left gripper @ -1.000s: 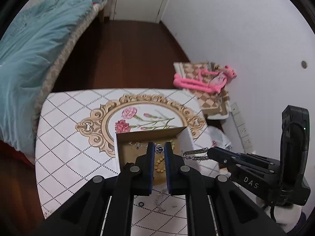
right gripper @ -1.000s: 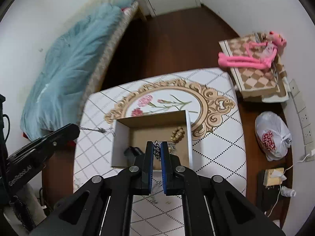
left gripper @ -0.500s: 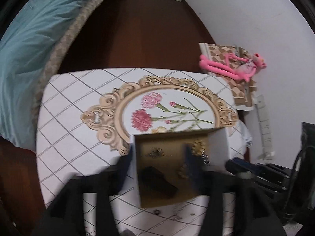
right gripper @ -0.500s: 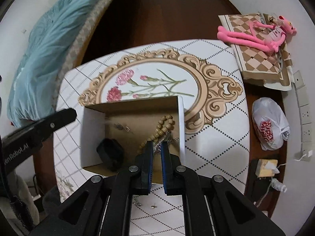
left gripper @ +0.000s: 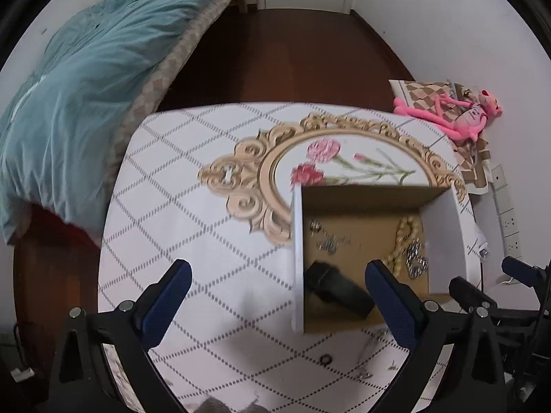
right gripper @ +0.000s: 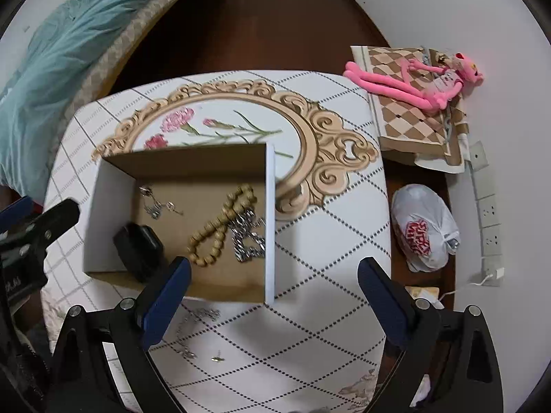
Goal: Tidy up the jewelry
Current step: 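Open both tools to release the chains into the box, then lift both tools up and away from the box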
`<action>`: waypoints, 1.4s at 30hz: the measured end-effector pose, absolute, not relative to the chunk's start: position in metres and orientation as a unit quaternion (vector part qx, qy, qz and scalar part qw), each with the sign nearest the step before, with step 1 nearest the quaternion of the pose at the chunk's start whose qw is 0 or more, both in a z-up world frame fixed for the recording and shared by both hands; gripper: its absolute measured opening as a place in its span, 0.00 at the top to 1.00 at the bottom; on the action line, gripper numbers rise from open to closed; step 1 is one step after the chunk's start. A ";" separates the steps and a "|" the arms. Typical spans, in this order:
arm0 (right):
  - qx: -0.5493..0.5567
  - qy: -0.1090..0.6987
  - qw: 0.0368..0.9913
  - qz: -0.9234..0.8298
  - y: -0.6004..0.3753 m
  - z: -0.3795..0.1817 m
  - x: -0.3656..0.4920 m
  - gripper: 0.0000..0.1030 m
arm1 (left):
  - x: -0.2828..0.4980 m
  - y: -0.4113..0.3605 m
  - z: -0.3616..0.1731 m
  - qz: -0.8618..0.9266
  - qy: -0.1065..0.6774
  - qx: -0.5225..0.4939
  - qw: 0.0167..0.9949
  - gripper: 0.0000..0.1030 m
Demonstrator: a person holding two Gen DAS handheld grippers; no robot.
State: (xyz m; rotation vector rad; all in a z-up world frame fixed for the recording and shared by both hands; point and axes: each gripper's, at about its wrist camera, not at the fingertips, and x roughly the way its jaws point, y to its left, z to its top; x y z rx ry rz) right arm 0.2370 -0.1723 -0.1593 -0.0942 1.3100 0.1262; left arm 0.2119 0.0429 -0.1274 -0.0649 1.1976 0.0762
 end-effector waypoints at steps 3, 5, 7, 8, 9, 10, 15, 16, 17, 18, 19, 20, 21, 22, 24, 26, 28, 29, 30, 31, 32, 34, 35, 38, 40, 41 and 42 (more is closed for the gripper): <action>-0.041 0.604 0.794 0.052 -0.174 -0.162 0.230 0.04 | 0.201 0.044 -0.129 0.048 0.561 -0.030 0.826 0.00; -0.039 0.597 0.800 0.049 -0.175 -0.159 0.226 0.04 | 0.195 0.043 -0.126 0.052 0.556 -0.028 0.829 0.00; -0.036 0.589 0.806 0.045 -0.176 -0.154 0.220 0.04 | 0.189 0.041 -0.122 0.053 0.552 -0.024 0.832 0.00; -0.034 0.583 0.810 0.045 -0.176 -0.151 0.217 0.04 | 0.186 0.039 -0.120 0.054 0.549 -0.022 0.834 0.00; -0.035 0.574 0.817 0.043 -0.177 -0.145 0.213 0.04 | 0.182 0.039 -0.117 0.053 0.545 -0.022 0.837 0.00; -0.037 0.568 0.821 0.041 -0.176 -0.141 0.210 0.04 | 0.178 0.039 -0.113 0.051 0.539 -0.021 0.840 0.00; -0.037 0.534 0.844 0.028 -0.181 -0.114 0.190 0.04 | 0.158 0.035 -0.092 0.055 0.517 -0.016 0.854 0.00; -0.038 0.524 0.850 0.025 -0.182 -0.107 0.184 0.04 | 0.153 0.033 -0.086 0.053 0.511 -0.017 0.858 0.00; -0.038 0.518 0.854 0.023 -0.183 -0.101 0.179 0.04 | 0.149 0.033 -0.082 0.052 0.507 -0.018 0.860 0.00; -0.039 0.510 0.859 0.021 -0.184 -0.094 0.174 0.04 | 0.145 0.032 -0.076 0.051 0.500 -0.018 0.864 0.00; -0.040 0.503 0.863 0.021 -0.185 -0.087 0.168 0.04 | 0.139 0.031 -0.069 0.050 0.494 -0.017 0.868 0.00; -0.041 0.498 0.866 0.020 -0.185 -0.082 0.164 0.04 | 0.135 0.030 -0.064 0.049 0.488 -0.017 0.871 0.00; -0.043 0.491 0.870 0.020 -0.186 -0.075 0.159 0.04 | 0.131 0.029 -0.057 0.047 0.482 -0.016 0.875 0.00; -0.043 0.486 0.873 0.020 -0.186 -0.070 0.155 0.04 | 0.126 0.029 -0.051 0.045 0.475 -0.017 0.879 0.00; -0.039 0.472 0.880 0.019 -0.187 -0.056 0.144 0.04 | 0.117 0.028 -0.038 0.044 0.461 -0.014 0.886 0.00; -0.036 0.461 0.887 0.019 -0.189 -0.043 0.134 0.04 | 0.107 0.028 -0.027 0.042 0.449 -0.013 0.892 0.00; -0.033 0.447 0.894 0.018 -0.191 -0.030 0.122 0.04 | 0.099 0.028 -0.017 0.041 0.436 -0.012 0.899 0.00; -0.033 0.441 0.897 0.017 -0.191 -0.025 0.118 0.04 | 0.095 0.028 -0.013 0.040 0.432 -0.012 0.901 0.00; -0.032 0.436 0.899 0.016 -0.191 -0.020 0.114 0.04 | 0.091 0.028 -0.008 0.040 0.427 -0.013 0.903 0.00; -0.031 0.432 0.901 0.016 -0.192 -0.016 0.110 0.04 | 0.086 0.028 -0.004 0.037 0.423 -0.014 0.905 0.00; -0.029 0.426 0.904 0.017 -0.193 -0.011 0.105 0.04 | 0.083 0.028 0.000 0.036 0.419 -0.015 0.907 0.00; -0.027 0.417 0.908 0.018 -0.193 -0.001 0.096 0.04 | 0.075 0.029 0.006 0.033 0.413 -0.018 0.910 0.00; -0.024 0.414 0.910 0.019 -0.193 0.001 0.093 0.04 | 0.072 0.029 0.009 0.030 0.410 -0.021 0.911 0.00; -0.017 0.405 0.914 0.024 -0.193 0.011 0.081 0.04 | 0.064 0.030 0.013 0.035 0.409 -0.026 0.912 0.00; -0.013 0.408 0.913 0.029 -0.192 0.011 0.076 0.04 | 0.060 0.031 0.010 0.044 0.409 -0.025 0.911 0.00; -0.009 0.414 0.910 0.034 -0.192 0.007 0.074 0.04 | 0.059 0.032 0.006 0.048 0.409 -0.024 0.911 0.00; -0.006 0.422 0.906 0.038 -0.191 0.000 0.073 0.04 | 0.058 0.033 0.000 0.051 0.410 -0.022 0.910 0.00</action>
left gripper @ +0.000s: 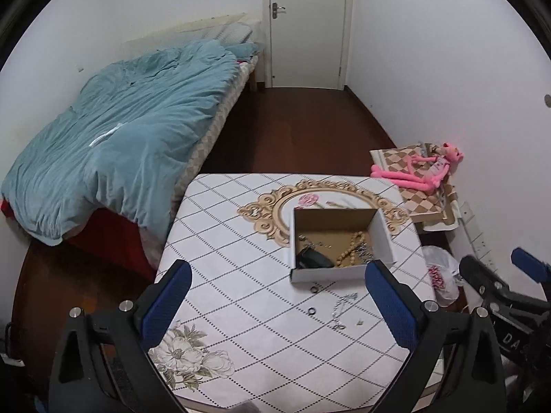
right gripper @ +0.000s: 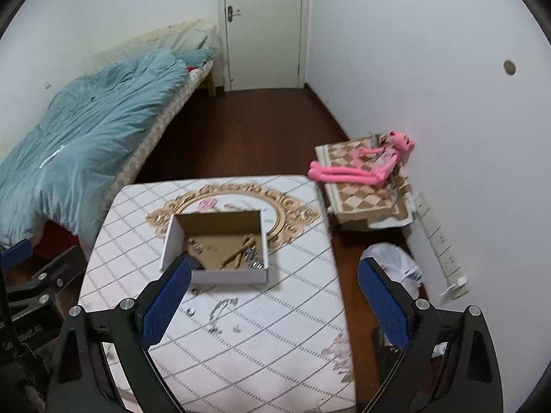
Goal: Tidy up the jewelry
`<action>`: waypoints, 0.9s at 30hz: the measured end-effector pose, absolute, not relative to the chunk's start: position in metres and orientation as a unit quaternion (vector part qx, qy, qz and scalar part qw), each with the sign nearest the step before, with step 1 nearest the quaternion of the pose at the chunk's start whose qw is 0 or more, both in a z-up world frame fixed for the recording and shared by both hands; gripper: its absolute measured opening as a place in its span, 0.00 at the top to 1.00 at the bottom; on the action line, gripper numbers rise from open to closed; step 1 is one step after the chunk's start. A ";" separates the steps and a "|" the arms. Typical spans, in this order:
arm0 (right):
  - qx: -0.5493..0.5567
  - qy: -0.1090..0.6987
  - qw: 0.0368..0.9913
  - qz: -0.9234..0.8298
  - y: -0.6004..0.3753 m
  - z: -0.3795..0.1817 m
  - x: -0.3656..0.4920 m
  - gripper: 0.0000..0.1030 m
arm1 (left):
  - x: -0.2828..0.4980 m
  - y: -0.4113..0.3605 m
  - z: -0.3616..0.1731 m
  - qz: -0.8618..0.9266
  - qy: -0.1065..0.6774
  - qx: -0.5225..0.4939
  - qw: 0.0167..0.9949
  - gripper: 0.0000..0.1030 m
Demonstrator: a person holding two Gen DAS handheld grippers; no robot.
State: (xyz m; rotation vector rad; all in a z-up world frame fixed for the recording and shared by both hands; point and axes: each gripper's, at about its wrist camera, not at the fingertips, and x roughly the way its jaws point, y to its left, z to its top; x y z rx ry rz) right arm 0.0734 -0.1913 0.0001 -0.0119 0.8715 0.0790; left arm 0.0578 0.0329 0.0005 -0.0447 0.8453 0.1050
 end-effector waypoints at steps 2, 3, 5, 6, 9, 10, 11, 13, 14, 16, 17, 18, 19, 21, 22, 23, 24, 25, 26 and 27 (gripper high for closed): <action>-0.003 0.439 0.897 0.047 -0.189 -0.018 0.072 0.04 | 0.057 0.036 -0.020 0.061 0.422 -0.021 0.904 0.00; -0.001 0.451 0.891 0.048 -0.188 -0.033 0.073 0.04 | 0.056 0.038 -0.028 0.064 0.430 -0.022 0.900 0.00; 0.005 0.481 0.875 0.058 -0.184 -0.065 0.074 0.04 | 0.057 0.043 -0.057 0.077 0.451 -0.023 0.889 0.00; 0.009 0.492 0.868 0.064 -0.182 -0.084 0.076 0.04 | 0.058 0.045 -0.071 0.083 0.462 -0.024 0.882 0.00; 0.010 0.516 0.853 0.077 -0.175 -0.137 0.080 0.10 | 0.059 0.049 -0.109 0.096 0.492 -0.020 0.865 0.00; 0.014 0.523 0.848 0.083 -0.173 -0.151 0.081 0.16 | 0.059 0.051 -0.123 0.098 0.504 -0.021 0.858 0.00; 0.016 0.531 0.842 0.088 -0.170 -0.168 0.083 0.28 | 0.059 0.052 -0.137 0.102 0.515 -0.020 0.851 0.00; 0.016 0.541 0.836 0.090 -0.166 -0.196 0.087 0.32 | 0.058 0.055 -0.156 0.106 0.532 -0.021 0.840 0.00; 0.017 0.540 0.836 0.091 -0.166 -0.205 0.087 0.33 | 0.059 0.056 -0.163 0.108 0.538 -0.022 0.836 0.00; 0.014 0.540 0.837 0.087 -0.163 -0.221 0.088 0.38 | 0.059 0.059 -0.177 0.114 0.552 -0.027 0.825 0.00; 0.017 0.540 0.837 0.088 -0.162 -0.226 0.089 0.43 | 0.059 0.061 -0.182 0.115 0.556 -0.030 0.823 0.00; 0.018 0.541 0.837 0.085 -0.161 -0.231 0.090 0.48 | 0.058 0.061 -0.186 0.116 0.559 -0.031 0.820 0.00; 0.018 0.543 0.835 0.086 -0.160 -0.235 0.091 0.52 | 0.059 0.061 -0.190 0.116 0.561 -0.032 0.819 0.00; 0.004 0.530 0.844 0.087 -0.155 -0.236 0.088 0.71 | 0.059 0.060 -0.193 0.114 0.563 -0.032 0.818 0.00; -0.002 0.528 0.845 0.089 -0.153 -0.237 0.088 0.77 | 0.059 0.057 -0.194 0.112 0.564 -0.030 0.818 0.00; -0.012 0.525 0.847 0.089 -0.151 -0.237 0.086 0.91 | 0.060 0.054 -0.194 0.108 0.564 -0.029 0.818 0.00; -0.011 0.523 0.847 0.093 -0.152 -0.237 0.085 0.92 | 0.060 0.051 -0.193 0.102 0.564 -0.029 0.819 0.01; -0.005 0.524 0.846 0.096 -0.156 -0.237 0.087 0.92 | 0.062 0.048 -0.193 0.096 0.563 -0.030 0.820 0.01; 0.002 0.523 0.847 0.095 -0.160 -0.236 0.085 0.92 | 0.063 0.043 -0.191 0.089 0.560 -0.030 0.823 0.01; 0.011 0.522 0.848 0.092 -0.167 -0.234 0.084 0.92 | 0.064 0.038 -0.190 0.080 0.557 -0.032 0.826 0.01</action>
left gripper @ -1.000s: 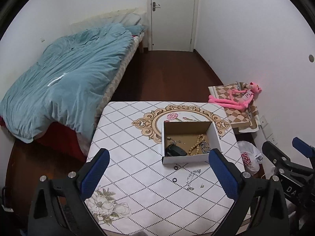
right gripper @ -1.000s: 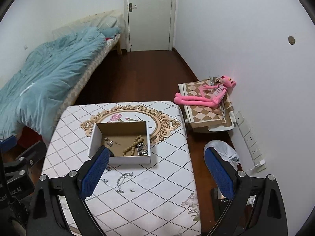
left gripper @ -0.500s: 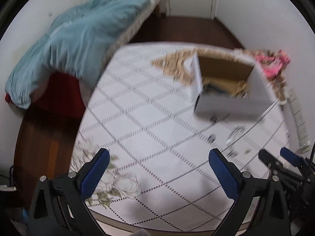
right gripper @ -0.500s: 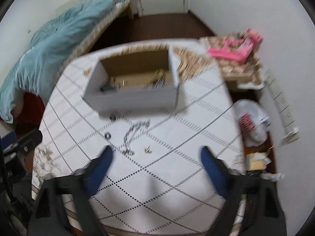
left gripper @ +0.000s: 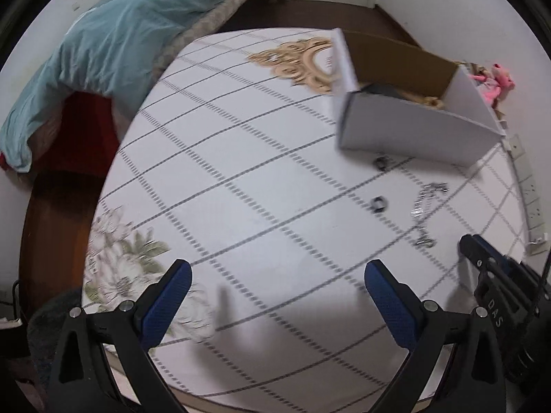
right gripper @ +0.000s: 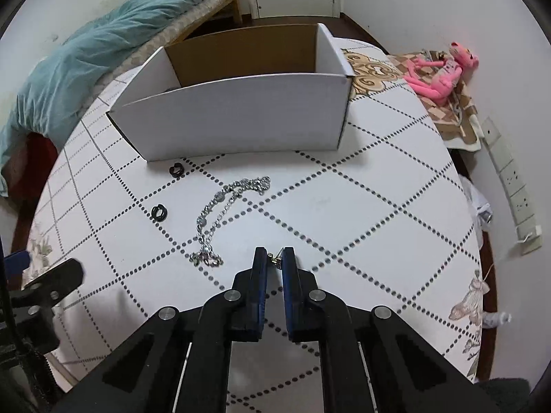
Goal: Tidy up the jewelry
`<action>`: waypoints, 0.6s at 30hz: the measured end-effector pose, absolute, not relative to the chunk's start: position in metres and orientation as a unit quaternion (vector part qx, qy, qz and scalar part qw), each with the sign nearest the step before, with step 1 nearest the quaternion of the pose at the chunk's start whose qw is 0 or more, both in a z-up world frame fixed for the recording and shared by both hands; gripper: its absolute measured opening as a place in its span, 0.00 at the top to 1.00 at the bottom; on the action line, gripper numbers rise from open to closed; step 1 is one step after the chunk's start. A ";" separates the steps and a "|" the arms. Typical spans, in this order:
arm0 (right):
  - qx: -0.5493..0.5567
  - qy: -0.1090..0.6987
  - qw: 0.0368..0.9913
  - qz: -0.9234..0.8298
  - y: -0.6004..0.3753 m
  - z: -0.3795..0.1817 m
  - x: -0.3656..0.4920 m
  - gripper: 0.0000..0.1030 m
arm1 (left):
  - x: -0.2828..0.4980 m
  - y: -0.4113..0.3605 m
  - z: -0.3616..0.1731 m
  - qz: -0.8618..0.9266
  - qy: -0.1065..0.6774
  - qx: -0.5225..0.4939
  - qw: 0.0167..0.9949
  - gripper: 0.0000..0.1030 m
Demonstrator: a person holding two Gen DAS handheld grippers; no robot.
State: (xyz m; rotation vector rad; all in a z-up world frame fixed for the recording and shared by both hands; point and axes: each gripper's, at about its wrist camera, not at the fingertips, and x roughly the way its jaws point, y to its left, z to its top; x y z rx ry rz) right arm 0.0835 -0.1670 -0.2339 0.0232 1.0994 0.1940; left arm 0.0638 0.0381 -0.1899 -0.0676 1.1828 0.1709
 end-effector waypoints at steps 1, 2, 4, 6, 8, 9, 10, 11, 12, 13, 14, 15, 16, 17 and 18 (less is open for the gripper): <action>0.022 0.520 0.849 0.088 -0.175 -0.231 0.082 0.92 | 0.066 0.033 -0.188 0.071 0.555 -0.035 0.828 0.01; 0.030 0.519 0.850 0.084 -0.181 -0.228 0.082 0.92 | 0.069 0.026 -0.189 0.059 0.555 -0.038 0.829 0.01; 0.046 0.515 0.852 0.075 -0.197 -0.221 0.079 0.92 | 0.074 0.009 -0.192 0.033 0.554 -0.043 0.830 0.01; 0.051 0.511 0.855 0.065 -0.210 -0.216 0.077 0.92 | 0.080 -0.008 -0.197 0.013 0.557 -0.041 0.830 0.01; 0.057 0.510 0.856 0.057 -0.222 -0.213 0.075 0.92 | 0.085 -0.025 -0.205 -0.002 0.563 -0.032 0.826 0.10; 0.057 0.510 0.857 0.052 -0.227 -0.212 0.074 0.92 | 0.087 -0.032 -0.209 -0.007 0.567 -0.027 0.823 0.18; 0.058 0.510 0.857 0.048 -0.231 -0.213 0.074 0.92 | 0.090 -0.039 -0.213 -0.013 0.572 -0.022 0.820 0.25; 0.062 0.511 0.856 0.044 -0.237 -0.214 0.074 0.91 | 0.092 -0.044 -0.216 -0.017 0.575 -0.016 0.818 0.29; 0.064 0.512 0.856 0.039 -0.242 -0.215 0.074 0.91 | 0.094 -0.051 -0.219 -0.020 0.577 -0.008 0.816 0.37; 0.068 0.513 0.855 0.034 -0.247 -0.216 0.074 0.91 | 0.095 -0.057 -0.221 -0.021 0.575 0.005 0.818 0.42; 0.074 0.514 0.854 0.030 -0.253 -0.217 0.074 0.91 | 0.094 -0.063 -0.220 -0.024 0.566 0.018 0.824 0.46; 0.078 0.515 0.853 0.027 -0.257 -0.218 0.075 0.91 | 0.094 -0.065 -0.219 -0.031 0.559 0.017 0.828 0.65; 0.081 0.515 0.853 0.023 -0.260 -0.218 0.074 0.91 | 0.093 -0.067 -0.217 -0.032 0.555 0.018 0.831 0.86; 0.083 0.514 0.853 0.021 -0.263 -0.219 0.074 0.91 | 0.094 -0.069 -0.216 -0.039 0.556 0.014 0.830 0.95; 0.086 0.514 0.853 0.020 -0.266 -0.219 0.074 0.91 | 0.096 -0.068 -0.216 -0.046 0.559 0.006 0.828 0.97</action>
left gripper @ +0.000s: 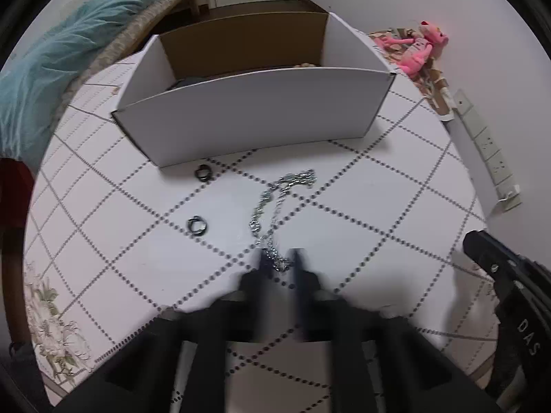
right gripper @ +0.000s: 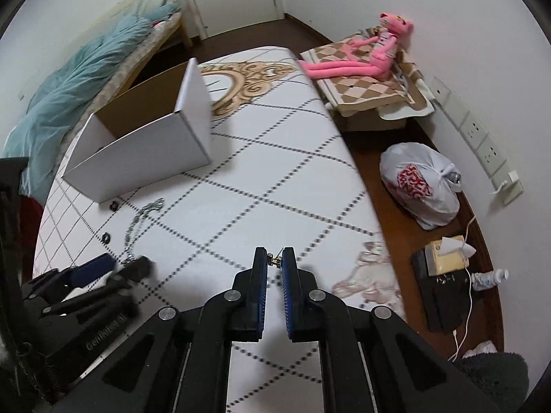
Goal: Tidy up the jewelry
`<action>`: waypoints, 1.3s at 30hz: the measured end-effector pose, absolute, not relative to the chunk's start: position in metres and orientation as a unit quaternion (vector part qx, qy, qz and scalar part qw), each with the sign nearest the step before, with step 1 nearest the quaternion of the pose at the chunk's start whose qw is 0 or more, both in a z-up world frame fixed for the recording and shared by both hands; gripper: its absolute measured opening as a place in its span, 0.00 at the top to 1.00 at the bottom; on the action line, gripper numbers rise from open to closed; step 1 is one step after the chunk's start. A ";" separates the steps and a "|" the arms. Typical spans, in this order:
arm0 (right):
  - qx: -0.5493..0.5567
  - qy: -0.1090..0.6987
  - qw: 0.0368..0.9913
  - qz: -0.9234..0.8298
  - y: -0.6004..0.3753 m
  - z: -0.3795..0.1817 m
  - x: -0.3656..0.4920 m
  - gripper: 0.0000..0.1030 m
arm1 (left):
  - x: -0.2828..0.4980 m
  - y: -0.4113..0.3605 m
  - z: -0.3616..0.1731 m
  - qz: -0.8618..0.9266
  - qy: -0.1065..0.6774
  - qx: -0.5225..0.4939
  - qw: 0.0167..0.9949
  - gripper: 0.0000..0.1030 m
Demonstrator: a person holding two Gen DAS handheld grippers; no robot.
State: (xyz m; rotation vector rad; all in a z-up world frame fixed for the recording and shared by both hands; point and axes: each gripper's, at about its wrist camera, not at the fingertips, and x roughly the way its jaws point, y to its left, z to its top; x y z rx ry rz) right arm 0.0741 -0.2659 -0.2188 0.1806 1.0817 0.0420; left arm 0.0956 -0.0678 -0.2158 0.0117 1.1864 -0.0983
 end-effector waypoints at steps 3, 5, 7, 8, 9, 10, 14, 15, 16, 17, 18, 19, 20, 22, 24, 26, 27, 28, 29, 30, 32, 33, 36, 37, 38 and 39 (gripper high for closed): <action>0.094 0.511 0.854 0.022 -0.268 -0.216 0.073 0.91 | 0.095 -0.058 -0.212 -0.064 0.557 -0.034 0.827 0.97; 0.097 0.508 0.855 0.026 -0.269 -0.211 0.071 0.91 | 0.089 -0.053 -0.201 -0.071 0.551 -0.046 0.830 0.97; 0.103 0.505 0.856 0.033 -0.268 -0.205 0.069 0.91 | 0.081 -0.047 -0.186 -0.078 0.540 -0.047 0.837 0.97; 0.105 0.503 0.857 0.038 -0.268 -0.201 0.067 0.91 | 0.077 -0.045 -0.179 -0.082 0.536 -0.049 0.839 0.97; 0.107 0.501 0.858 0.043 -0.267 -0.196 0.066 0.91 | 0.072 -0.040 -0.170 -0.088 0.532 -0.055 0.841 0.97; 0.109 0.498 0.859 0.048 -0.267 -0.193 0.065 0.91 | 0.066 -0.037 -0.164 -0.090 0.528 -0.058 0.843 0.97; 0.118 0.490 0.861 0.066 -0.264 -0.176 0.065 0.91 | 0.059 -0.025 -0.137 -0.100 0.513 -0.069 0.850 0.97; 0.123 0.490 0.860 0.072 -0.263 -0.172 0.066 0.92 | 0.059 -0.024 -0.133 -0.101 0.510 -0.071 0.851 0.97; 0.127 0.489 0.860 0.077 -0.262 -0.168 0.067 0.92 | 0.063 -0.022 -0.126 -0.104 0.507 -0.075 0.852 0.97; 0.129 0.487 0.860 0.081 -0.261 -0.163 0.068 0.92 | 0.064 -0.019 -0.120 -0.106 0.504 -0.079 0.853 0.97; 0.131 0.486 0.860 0.085 -0.260 -0.159 0.069 0.92 | 0.063 -0.018 -0.114 -0.107 0.501 -0.082 0.855 0.97; 0.132 0.484 0.860 0.091 -0.258 -0.152 0.071 0.92 | 0.063 -0.016 -0.107 -0.109 0.498 -0.085 0.856 0.97; 0.133 0.482 0.860 0.097 -0.256 -0.146 0.073 0.92 | 0.064 -0.014 -0.100 -0.111 0.495 -0.086 0.858 0.97; 0.138 0.479 0.860 0.109 -0.253 -0.135 0.077 0.92 | 0.066 -0.008 -0.085 -0.114 0.488 -0.091 0.860 0.97; 0.141 0.476 0.860 0.123 -0.247 -0.120 0.084 0.92 | 0.071 -0.005 -0.070 -0.119 0.481 -0.094 0.863 0.97; 0.144 0.473 0.859 0.135 -0.242 -0.107 0.095 0.92 | 0.081 -0.004 -0.054 -0.125 0.475 -0.093 0.866 0.97; 0.145 0.473 0.857 0.143 -0.238 -0.100 0.102 0.92 | 0.087 -0.002 -0.048 -0.128 0.472 -0.094 0.867 0.97; 0.145 0.473 0.856 0.150 -0.233 -0.095 0.111 0.92 | 0.095 -0.002 -0.042 -0.133 0.470 -0.095 0.867 0.97; 0.145 0.475 0.854 0.157 -0.230 -0.091 0.118 0.92 | 0.104 -0.001 -0.037 -0.137 0.470 -0.097 0.867 0.97; 0.143 0.478 0.851 0.165 -0.224 -0.086 0.129 0.92 | 0.111 -0.001 -0.035 -0.141 0.471 -0.098 0.865 0.97; 0.140 0.487 0.844 0.177 -0.216 -0.083 0.150 0.92 | 0.133 0.002 -0.032 -0.145 0.474 -0.101 0.863 0.97; 0.140 0.492 0.840 0.180 -0.212 -0.083 0.160 0.92 | 0.141 0.002 -0.032 -0.145 0.476 -0.098 0.862 0.97; 0.142 0.515 0.823 0.192 -0.202 -0.089 0.196 0.92 | 0.171 0.007 -0.038 -0.144 0.487 -0.097 0.856 0.97; 0.142 0.524 0.817 0.195 -0.198 -0.094 0.207 0.92 | 0.181 0.008 -0.042 -0.144 0.492 -0.098 0.853 0.97; 0.142 0.530 0.813 0.195 -0.196 -0.098 0.215 0.92 | 0.191 0.008 -0.047 -0.146 0.500 -0.099 0.848 0.97; 0.140 0.537 0.808 0.196 -0.193 -0.103 0.224 0.92 | 0.198 0.008 -0.050 -0.147 0.505 -0.100 0.845 0.97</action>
